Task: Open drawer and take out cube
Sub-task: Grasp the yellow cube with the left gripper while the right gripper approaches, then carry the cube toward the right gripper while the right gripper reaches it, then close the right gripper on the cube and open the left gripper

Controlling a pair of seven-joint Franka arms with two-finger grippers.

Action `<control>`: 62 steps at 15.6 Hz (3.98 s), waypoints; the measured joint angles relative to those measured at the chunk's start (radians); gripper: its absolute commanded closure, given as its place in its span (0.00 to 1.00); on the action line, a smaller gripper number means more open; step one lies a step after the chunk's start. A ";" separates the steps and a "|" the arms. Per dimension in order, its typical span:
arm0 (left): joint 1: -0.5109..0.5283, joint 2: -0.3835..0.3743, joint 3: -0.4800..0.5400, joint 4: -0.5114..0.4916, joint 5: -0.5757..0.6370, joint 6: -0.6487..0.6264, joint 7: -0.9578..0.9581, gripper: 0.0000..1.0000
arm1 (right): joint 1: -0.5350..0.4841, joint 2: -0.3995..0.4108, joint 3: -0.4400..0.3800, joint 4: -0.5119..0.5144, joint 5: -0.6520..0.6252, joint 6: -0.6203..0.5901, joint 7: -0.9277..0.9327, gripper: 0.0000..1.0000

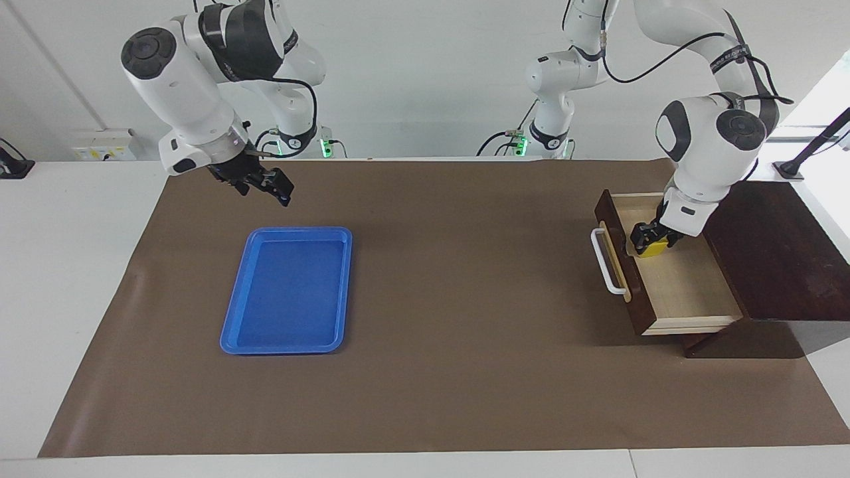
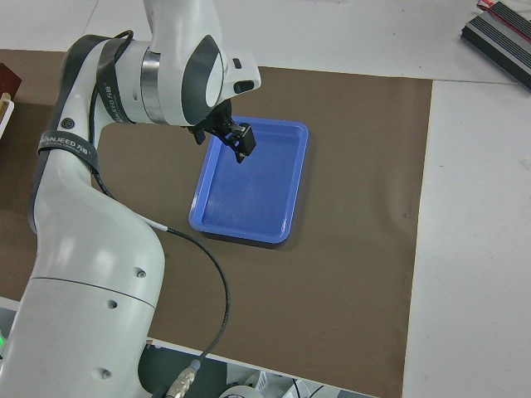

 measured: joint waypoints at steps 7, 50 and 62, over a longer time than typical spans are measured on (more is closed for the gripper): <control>0.004 -0.009 0.000 0.006 -0.001 -0.004 -0.001 1.00 | 0.093 0.009 0.002 -0.119 0.119 0.169 0.353 0.00; -0.665 0.020 -0.022 0.145 -0.117 -0.040 -2.409 1.00 | 0.277 0.192 0.000 -0.187 0.723 0.425 0.733 0.00; -0.676 0.029 -0.026 0.144 -0.097 -0.038 -2.354 1.00 | 0.386 0.317 0.002 -0.026 0.726 0.447 0.787 0.00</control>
